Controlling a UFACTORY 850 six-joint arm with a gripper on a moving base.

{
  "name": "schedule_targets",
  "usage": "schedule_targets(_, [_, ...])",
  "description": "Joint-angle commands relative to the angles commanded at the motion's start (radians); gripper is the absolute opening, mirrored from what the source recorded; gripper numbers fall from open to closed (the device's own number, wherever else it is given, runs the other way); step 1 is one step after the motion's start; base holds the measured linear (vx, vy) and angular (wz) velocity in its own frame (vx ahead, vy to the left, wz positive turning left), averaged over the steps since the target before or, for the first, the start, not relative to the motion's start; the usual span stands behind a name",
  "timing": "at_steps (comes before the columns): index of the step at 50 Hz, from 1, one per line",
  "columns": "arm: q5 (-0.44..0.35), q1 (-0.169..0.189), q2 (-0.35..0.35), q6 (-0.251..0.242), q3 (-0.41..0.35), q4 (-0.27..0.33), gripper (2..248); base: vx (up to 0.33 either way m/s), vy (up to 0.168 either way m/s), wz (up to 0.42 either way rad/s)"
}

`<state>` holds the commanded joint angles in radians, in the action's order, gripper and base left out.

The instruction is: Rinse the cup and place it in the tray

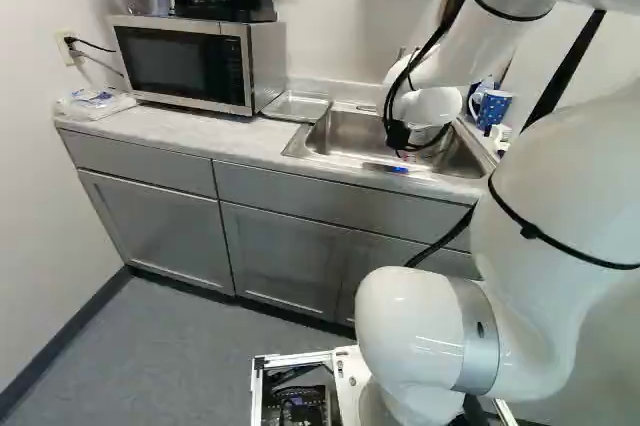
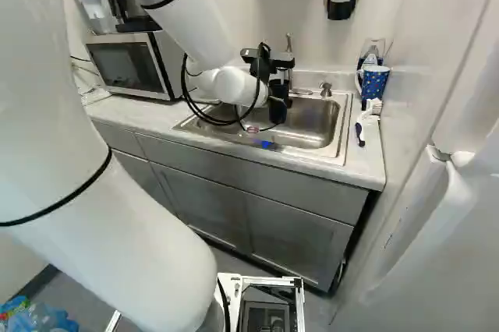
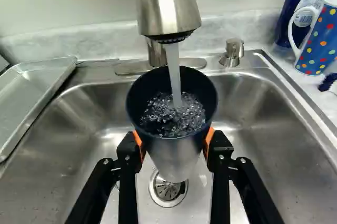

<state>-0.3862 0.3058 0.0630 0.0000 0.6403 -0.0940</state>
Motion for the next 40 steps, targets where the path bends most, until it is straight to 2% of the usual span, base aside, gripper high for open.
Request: schedule_targets(40, [0.000,0.000,0.000,0.000,0.000,0.000,124,0.000,0.000,0.000])
